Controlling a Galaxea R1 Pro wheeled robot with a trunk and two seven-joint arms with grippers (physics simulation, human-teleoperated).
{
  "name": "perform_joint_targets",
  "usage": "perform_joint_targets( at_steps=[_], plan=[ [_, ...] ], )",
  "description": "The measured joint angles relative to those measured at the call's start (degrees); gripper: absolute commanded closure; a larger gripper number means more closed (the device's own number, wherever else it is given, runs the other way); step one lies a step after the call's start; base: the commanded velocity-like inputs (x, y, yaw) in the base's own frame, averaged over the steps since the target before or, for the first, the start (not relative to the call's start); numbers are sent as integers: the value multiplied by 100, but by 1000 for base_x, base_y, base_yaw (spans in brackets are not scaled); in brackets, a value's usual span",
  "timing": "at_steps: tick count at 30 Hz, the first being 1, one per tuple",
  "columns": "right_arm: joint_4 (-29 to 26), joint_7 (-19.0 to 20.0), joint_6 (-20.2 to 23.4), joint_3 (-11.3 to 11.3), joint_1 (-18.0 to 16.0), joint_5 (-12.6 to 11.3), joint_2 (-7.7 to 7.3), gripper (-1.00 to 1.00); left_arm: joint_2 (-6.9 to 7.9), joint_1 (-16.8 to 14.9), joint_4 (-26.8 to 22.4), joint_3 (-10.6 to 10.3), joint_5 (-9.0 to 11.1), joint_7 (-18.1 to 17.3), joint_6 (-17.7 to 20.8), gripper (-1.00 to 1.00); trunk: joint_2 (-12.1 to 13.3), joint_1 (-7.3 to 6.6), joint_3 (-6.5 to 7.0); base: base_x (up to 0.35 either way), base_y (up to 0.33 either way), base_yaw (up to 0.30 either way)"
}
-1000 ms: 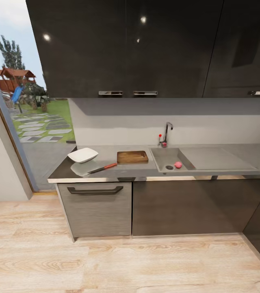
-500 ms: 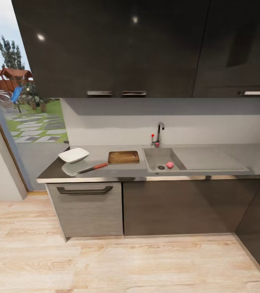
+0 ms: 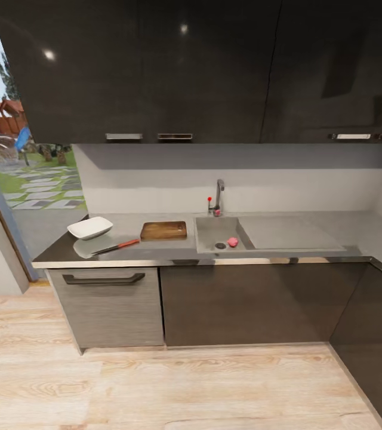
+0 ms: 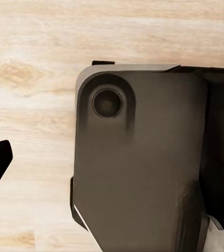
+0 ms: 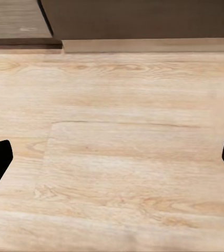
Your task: In the kitchen, take the Vidalia onion out of the sink, dice it on the chopping board with the paring knife, put the diced onion into the bowl on the countertop, then place both the paring knife and the chopping board into the sink.
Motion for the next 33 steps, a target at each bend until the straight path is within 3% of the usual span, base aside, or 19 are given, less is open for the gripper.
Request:
perform_joint_targets(
  at_steps=[33],
  plan=[
    [17, 9, 18, 13, 0, 17, -20, -100, -9, -4, 0, 8, 8, 0, -1, -100, 0, 0, 0, 0, -313, 0]
  ],
)
